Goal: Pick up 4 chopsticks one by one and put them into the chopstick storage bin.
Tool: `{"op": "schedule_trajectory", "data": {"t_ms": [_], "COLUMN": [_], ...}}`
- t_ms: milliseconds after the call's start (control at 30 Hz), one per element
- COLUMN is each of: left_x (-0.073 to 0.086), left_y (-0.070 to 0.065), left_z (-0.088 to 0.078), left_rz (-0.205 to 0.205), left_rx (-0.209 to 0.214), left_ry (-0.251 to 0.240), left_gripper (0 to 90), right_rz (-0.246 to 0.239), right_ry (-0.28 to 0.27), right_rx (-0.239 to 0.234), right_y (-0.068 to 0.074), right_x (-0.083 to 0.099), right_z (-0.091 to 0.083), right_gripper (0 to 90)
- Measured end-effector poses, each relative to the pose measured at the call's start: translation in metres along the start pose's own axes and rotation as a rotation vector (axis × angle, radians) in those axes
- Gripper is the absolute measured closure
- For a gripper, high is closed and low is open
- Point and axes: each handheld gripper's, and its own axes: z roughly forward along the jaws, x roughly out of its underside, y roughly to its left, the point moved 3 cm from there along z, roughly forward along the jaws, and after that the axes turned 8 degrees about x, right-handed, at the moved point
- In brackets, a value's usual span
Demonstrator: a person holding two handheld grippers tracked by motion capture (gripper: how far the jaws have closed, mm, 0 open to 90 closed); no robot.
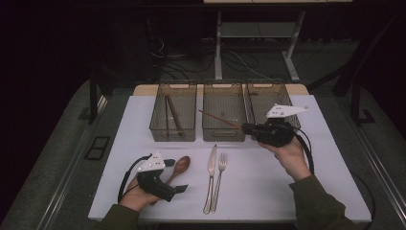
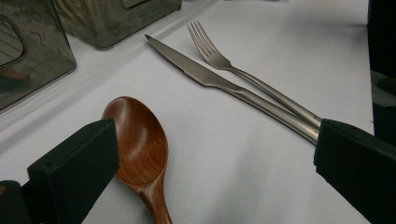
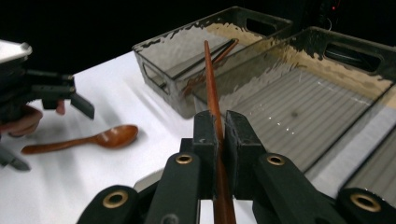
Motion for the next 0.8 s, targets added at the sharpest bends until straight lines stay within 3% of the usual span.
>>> {"op": "schedule_trajectory", "data": {"t_ms": [800], "left_x": [-0.001], "left_y": [-0.001], "left_z": [-0.001], "left_rz": [0.002], "left_rx": [0.006], "left_ry": [0.002], "left_gripper": [0.0], "right_rz": [-0.007], "right_ry": [0.044], "right_rx": [0.059], "right_y": [0.018], "right_x": [-0.061], "right_z": [0.091], "right_gripper": [83.5]}}
